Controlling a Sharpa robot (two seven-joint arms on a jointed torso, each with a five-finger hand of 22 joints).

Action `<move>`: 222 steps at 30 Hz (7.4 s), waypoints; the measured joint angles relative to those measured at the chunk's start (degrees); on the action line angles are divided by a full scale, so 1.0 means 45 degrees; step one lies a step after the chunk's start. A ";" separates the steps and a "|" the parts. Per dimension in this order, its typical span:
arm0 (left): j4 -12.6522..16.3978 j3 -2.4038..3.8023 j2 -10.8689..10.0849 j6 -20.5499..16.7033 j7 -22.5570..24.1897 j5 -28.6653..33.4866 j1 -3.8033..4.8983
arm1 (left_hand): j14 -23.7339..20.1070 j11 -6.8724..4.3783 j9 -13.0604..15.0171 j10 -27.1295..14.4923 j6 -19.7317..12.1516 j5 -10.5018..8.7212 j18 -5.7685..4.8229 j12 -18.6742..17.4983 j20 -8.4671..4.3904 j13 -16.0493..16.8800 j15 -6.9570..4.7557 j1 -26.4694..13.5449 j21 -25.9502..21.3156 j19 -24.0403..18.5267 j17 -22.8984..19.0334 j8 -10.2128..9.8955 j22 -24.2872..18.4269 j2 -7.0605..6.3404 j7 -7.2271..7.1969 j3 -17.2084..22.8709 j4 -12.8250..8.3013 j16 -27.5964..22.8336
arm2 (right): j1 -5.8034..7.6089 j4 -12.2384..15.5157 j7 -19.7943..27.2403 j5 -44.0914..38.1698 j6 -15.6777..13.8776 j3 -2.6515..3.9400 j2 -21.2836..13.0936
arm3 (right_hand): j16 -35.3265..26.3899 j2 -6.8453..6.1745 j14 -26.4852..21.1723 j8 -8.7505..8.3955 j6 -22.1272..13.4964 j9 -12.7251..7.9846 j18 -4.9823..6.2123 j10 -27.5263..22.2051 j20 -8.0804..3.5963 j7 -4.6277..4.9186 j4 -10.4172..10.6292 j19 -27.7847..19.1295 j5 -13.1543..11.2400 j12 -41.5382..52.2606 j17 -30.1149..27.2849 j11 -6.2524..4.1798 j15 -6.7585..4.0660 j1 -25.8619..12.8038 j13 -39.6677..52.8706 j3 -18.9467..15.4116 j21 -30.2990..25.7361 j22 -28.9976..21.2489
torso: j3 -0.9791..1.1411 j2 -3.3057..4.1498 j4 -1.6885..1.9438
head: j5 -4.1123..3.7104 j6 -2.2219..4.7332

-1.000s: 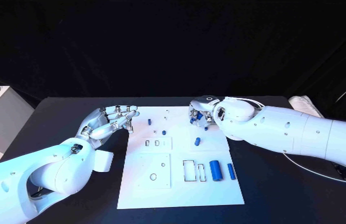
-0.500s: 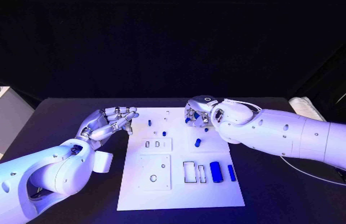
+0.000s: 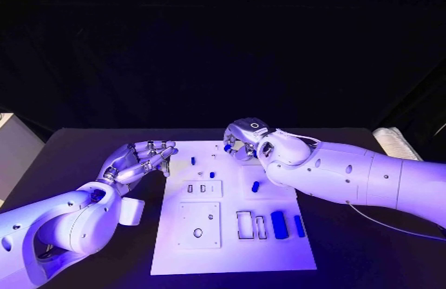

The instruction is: Assemble the parts on the task board

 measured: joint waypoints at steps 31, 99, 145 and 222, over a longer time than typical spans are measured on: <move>-0.0044 0.0001 0.0063 0.0002 -0.0103 -0.0124 0.0002 | 0.0000 0.0000 0.0031 0.0000 0.0000 -0.0044 0.0000 0.0000 0.0046 0.0010 0.0000 -0.0051 0.0206 -0.0137 -0.0025 0.0000 0.0100 -0.0051 0.0000 -0.0001 0.0000 0.0122 | -0.0487 -0.1336 -0.1729 -0.2629 -0.0868 -0.0059 0.1298 | 0.0000 -0.0041 0.0000 0.0058 -0.0103 0.0110 -0.0197 -0.0001 0.0001 0.0012 0.0086 -0.0001 -0.0011 -0.0012 -0.0038 0.0001 0.0001 -0.0109 0.0026 0.0121 0.0172 -0.0005 | -0.0162 0.0258 0.0260 | -0.0118 0.0084; -0.0338 -0.0001 -0.0013 0.0024 -0.0274 -0.0157 0.0024 | 0.0000 -0.0045 0.0045 -0.0045 -0.0092 -0.0040 0.0001 0.0000 0.0048 0.0004 0.0000 -0.0051 0.0306 -0.0229 -0.0076 -0.0061 0.0183 -0.0050 0.0001 0.0034 -0.0036 0.0170 | 0.0353 0.1836 -0.1480 0.3017 -0.0808 0.0302 -0.3379 | 0.1664 -0.0630 0.0000 -0.0762 -0.2542 0.0862 -0.0506 0.2344 -0.0002 0.0494 0.3291 0.0071 0.0246 1.4653 0.1103 0.0023 0.0053 0.1902 1.4274 -0.6281 0.1232 0.0003 | -0.0115 0.0283 0.0107 | -0.0271 0.0366; -0.0434 -0.0002 0.0000 0.0049 -0.0393 -0.0158 0.0026 | 0.0000 0.0001 0.0050 -0.0090 -0.0091 -0.0040 0.0000 0.0000 0.0048 0.0003 0.0000 -0.0001 0.0354 -0.0228 -0.0106 -0.0060 0.0219 -0.0100 0.0001 0.0103 -0.0034 0.0220 | 0.0057 0.0861 -0.1529 0.3480 0.0925 0.0273 -0.2779 | 0.1996 -0.0085 -0.0001 0.0260 -0.2624 0.1174 -0.0698 0.2452 0.0208 0.0497 0.3391 0.0066 0.0642 1.9024 0.1126 0.0183 0.0143 0.1551 1.5206 -0.5957 0.2118 -0.0004 | -0.0043 0.0399 0.0266 | -0.0403 0.0267; -0.0524 -0.0003 0.0114 0.0050 -0.0484 -0.0168 0.0027 | 0.0000 -0.0001 0.0067 -0.0180 -0.0135 -0.0040 0.0000 0.0000 0.0047 0.0002 0.0000 -0.0001 0.0471 -0.0319 -0.0148 -0.0060 0.0261 -0.0099 -0.0042 0.0174 -0.0035 0.0253 | -0.0146 0.2206 -0.0946 0.1157 -0.1100 0.0254 -0.0908 | 0.1995 -0.0178 -0.0023 0.0437 -0.1996 0.0825 -0.0693 0.2464 0.0000 0.0422 0.2144 0.0089 0.0778 1.9023 0.1118 -0.0130 -0.0065 0.1667 1.5198 -0.2354 0.2117 -0.0004 | -0.0066 0.0404 0.0328 | -0.0435 0.0264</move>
